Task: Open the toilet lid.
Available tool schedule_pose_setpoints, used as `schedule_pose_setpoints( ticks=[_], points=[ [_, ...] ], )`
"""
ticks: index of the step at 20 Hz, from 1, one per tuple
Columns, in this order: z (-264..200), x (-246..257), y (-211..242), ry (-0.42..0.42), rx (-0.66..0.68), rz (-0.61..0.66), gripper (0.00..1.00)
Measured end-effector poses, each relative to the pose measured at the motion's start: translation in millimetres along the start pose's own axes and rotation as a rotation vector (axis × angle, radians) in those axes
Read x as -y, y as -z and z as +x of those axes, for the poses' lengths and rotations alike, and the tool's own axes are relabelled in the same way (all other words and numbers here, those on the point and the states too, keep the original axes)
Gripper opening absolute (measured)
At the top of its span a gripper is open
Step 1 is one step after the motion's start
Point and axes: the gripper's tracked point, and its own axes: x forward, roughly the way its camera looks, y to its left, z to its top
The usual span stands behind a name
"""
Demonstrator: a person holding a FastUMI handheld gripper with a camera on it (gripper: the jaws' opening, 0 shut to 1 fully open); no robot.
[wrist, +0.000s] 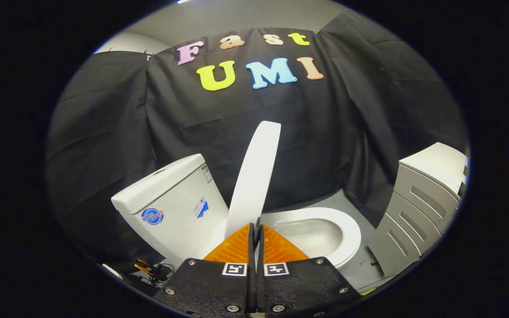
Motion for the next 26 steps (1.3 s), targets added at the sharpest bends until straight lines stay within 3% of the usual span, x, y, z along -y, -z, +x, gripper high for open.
schedule_pose_setpoints(
  ticks=[26],
  points=[
    [16.1, -108.4, -7.8, -0.112, 0.082, -0.210, 0.00]
  ],
)
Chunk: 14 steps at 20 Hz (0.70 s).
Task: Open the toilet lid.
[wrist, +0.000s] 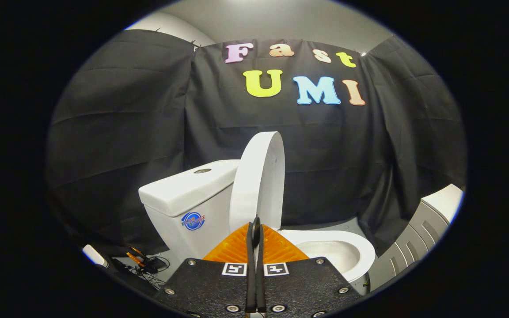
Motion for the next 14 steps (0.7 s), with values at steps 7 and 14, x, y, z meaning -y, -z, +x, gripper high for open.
schedule_pose_setpoints(
  ticks=[7, 14],
  points=[
    [8.6, -17.7, -3.1, -0.026, 0.017, -0.025, 0.00],
    [14.5, -39.1, -3.4, -0.044, 0.022, -0.048, 0.00]
  ],
)
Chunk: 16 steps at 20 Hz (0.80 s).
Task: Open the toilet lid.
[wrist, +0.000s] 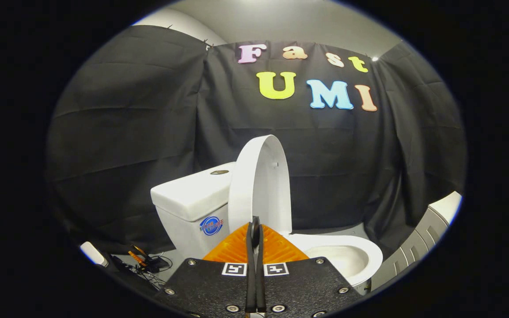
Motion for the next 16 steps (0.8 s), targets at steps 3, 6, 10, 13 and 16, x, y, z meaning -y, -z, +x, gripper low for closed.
schedule_pose_setpoints(
  ticks=[3, 6, 10, 13, 16],
  points=[
    [4.0, -7.4, 0.2, -0.009, 0.008, -0.016, 0.00],
    [8.2, -17.2, 0.7, -0.017, 0.018, -0.030, 0.00],
    [11.0, -27.7, -0.4, -0.013, 0.040, -0.059, 0.00],
    [14.0, -32.7, -1.0, -0.012, 0.060, -0.062, 0.00],
    [15.2, -34.5, -3.1, 0.006, 0.092, -0.081, 0.00]
  ],
)
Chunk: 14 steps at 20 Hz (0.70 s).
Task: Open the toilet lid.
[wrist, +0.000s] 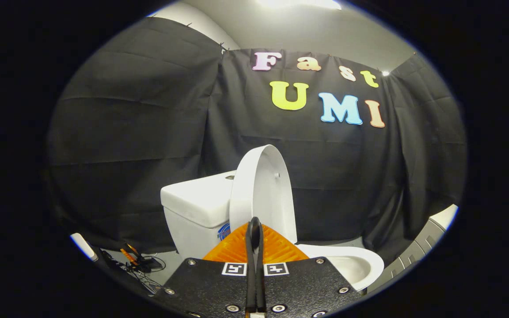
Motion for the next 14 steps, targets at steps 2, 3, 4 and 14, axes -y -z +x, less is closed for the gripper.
schedule_pose_setpoints(
  ticks=[2, 3, 4, 14],
  points=[
    [1.2, 1.6, 0.0, 0.004, 0.019, -0.007, 0.00],
    [-0.5, 1.5, 0.4, -0.003, 0.027, 0.000, 0.00],
    [0.1, -1.5, 3.9, -0.025, 0.024, 0.019, 0.01],
    [-21.8, 29.6, -17.7, -0.053, 0.054, 0.091, 0.94]
  ],
)
